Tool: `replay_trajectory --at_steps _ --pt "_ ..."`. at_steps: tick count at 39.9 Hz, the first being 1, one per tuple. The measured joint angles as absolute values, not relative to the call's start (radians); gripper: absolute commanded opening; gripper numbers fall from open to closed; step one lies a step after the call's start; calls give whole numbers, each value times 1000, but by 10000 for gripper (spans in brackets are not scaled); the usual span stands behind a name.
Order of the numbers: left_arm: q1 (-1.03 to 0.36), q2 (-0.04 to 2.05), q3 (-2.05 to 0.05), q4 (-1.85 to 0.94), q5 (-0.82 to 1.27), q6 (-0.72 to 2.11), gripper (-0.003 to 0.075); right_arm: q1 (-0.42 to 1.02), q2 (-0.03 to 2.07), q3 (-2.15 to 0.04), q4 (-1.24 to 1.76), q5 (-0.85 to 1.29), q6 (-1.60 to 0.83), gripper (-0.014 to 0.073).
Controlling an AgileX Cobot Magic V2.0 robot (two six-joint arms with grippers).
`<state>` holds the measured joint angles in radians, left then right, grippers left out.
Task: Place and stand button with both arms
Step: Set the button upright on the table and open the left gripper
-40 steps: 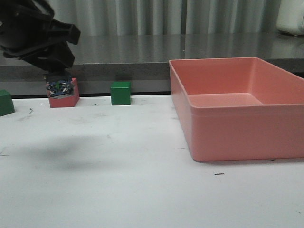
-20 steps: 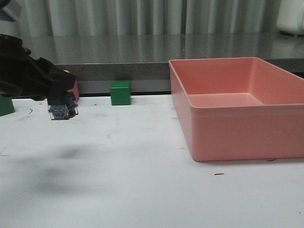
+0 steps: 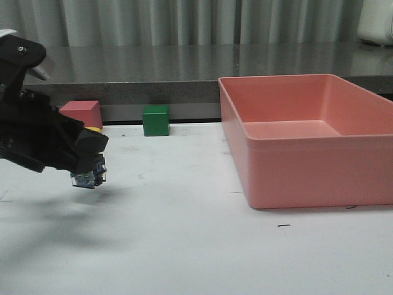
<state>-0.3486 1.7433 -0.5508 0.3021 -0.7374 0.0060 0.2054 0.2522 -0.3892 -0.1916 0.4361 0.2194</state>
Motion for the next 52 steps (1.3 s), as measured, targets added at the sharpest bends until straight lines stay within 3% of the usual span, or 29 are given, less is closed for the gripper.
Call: replay_trajectory --at_steps 38,41,49,52 --pt "-349 1810 -533 296 -800 48 221 205 252 -389 -192 436 219 -71" --pt "-349 1810 -533 294 -800 48 264 205 252 -389 -192 436 219 -71" --pt "-349 1811 -533 287 -811 50 475 205 252 -389 -192 436 219 -71" --pt "-349 1814 -533 287 -811 50 507 205 252 -389 -192 436 219 -71"
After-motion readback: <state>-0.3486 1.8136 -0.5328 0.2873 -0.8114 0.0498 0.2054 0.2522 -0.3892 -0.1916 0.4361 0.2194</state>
